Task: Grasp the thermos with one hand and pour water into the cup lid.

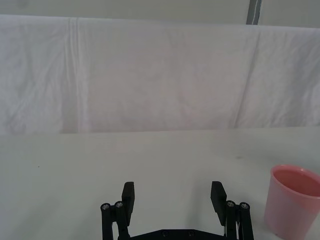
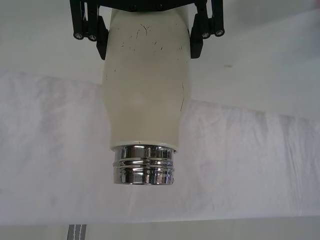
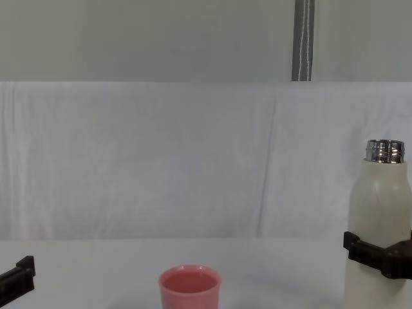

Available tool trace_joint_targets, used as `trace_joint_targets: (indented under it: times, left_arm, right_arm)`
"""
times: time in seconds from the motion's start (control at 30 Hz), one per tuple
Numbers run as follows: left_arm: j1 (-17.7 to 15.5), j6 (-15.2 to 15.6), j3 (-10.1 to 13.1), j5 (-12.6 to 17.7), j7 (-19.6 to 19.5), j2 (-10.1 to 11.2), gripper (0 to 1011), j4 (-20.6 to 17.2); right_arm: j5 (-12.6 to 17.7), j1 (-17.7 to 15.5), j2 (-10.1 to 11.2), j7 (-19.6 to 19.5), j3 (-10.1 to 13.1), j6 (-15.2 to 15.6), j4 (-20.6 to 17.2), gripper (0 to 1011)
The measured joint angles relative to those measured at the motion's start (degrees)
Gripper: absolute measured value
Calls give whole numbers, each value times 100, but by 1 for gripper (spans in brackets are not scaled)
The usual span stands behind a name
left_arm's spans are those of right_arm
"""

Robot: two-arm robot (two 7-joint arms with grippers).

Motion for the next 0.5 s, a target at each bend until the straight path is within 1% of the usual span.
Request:
trace_joint_targets:
  times: [0.5]
  left_arm:
    - [0, 0, 0, 0, 0, 0, 1001, 0]
  right_arm:
    - [-2, -1, 0, -5, 0, 1, -2, 1001]
